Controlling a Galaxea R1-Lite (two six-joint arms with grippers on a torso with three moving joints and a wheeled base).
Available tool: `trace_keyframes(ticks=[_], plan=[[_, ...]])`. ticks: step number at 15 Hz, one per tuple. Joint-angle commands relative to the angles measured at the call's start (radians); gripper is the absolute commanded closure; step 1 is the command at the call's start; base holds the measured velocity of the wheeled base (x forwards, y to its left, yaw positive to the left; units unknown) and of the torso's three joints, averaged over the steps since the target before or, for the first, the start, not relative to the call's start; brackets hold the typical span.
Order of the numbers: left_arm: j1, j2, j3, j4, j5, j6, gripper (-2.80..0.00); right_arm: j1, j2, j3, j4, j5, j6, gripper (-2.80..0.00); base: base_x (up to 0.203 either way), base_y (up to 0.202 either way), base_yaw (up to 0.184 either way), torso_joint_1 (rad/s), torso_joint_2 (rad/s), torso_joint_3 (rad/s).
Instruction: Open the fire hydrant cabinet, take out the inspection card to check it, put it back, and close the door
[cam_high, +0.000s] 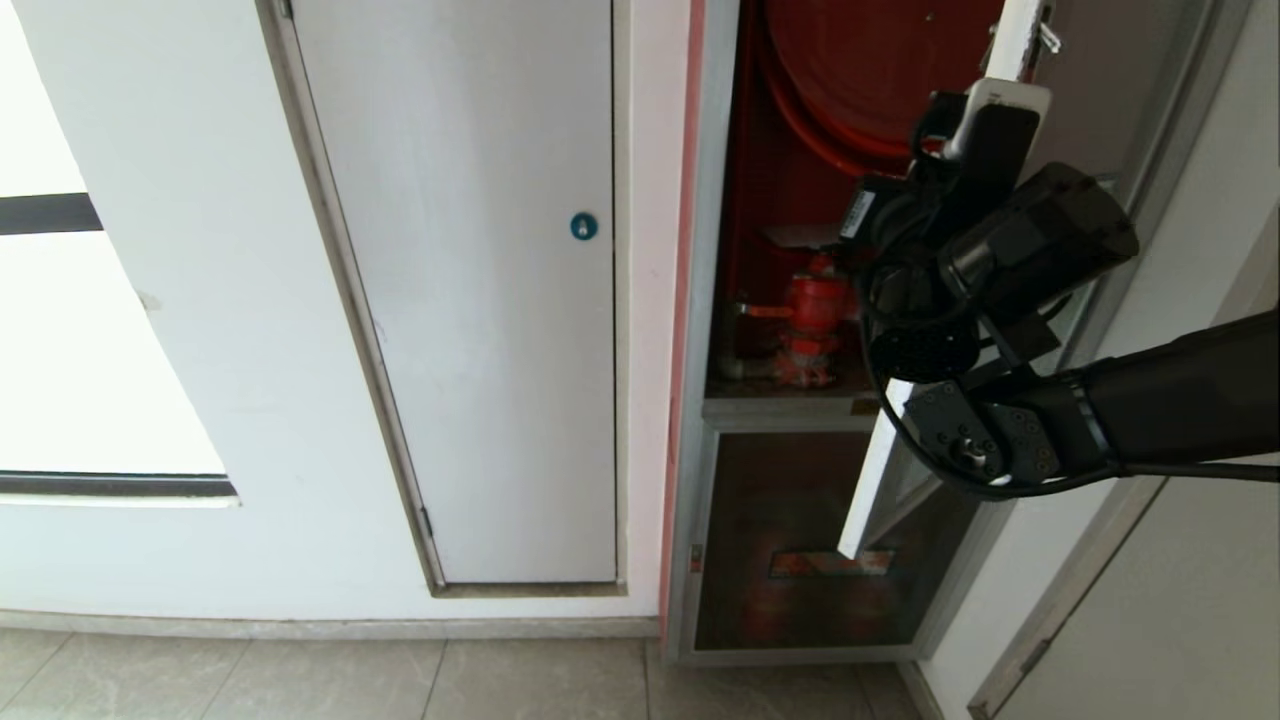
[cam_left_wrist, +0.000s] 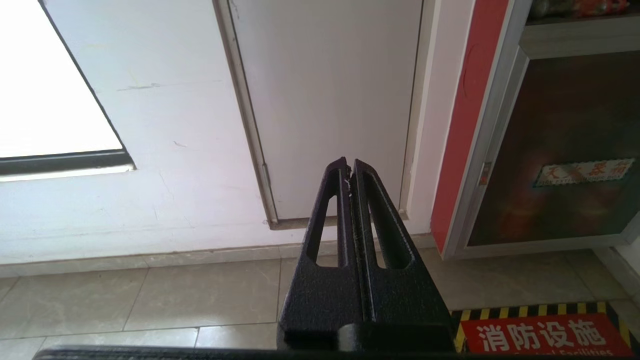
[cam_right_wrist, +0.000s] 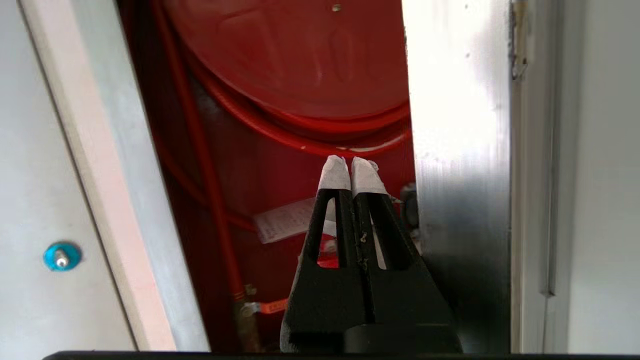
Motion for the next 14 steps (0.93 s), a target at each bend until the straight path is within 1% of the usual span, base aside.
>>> trace_keyframes(ticks=[1,3,7,11,14], plan=[[0.000,0.000,0.012,0.000,0.000,0.000,0.00,-0.003,-0.015,0.006,-0.014,-0.005,-0.003,0.00,0.000,0.000,0.000,0.000,0.00,0.000],[0.000,0.000,0.012,0.000,0.000,0.000,0.00,-0.003,-0.029,0.024,-0.014,-0.006,-0.003,0.00,0.000,0.000,0.000,0.000,0.00,0.000],[0.000,0.000,0.012,0.000,0.000,0.000,0.00,-0.003,-0.071,0.103,-0.019,-0.011,0.000,0.00,0.000,0.000,0.000,0.000,0.00,0.000],[0.000,0.000,0.012,0.000,0.000,0.000,0.00,-0.005,-0.116,0.191,-0.051,-0.014,0.000,0.00,0.000,0.000,0.000,0.000,0.00,0.000],[0.000,0.001,0.012,0.000,0.000,0.000,0.00,-0.006,-0.174,0.242,-0.052,-0.042,0.012,0.00,0.000,0.000,0.000,0.000,0.00,0.000]])
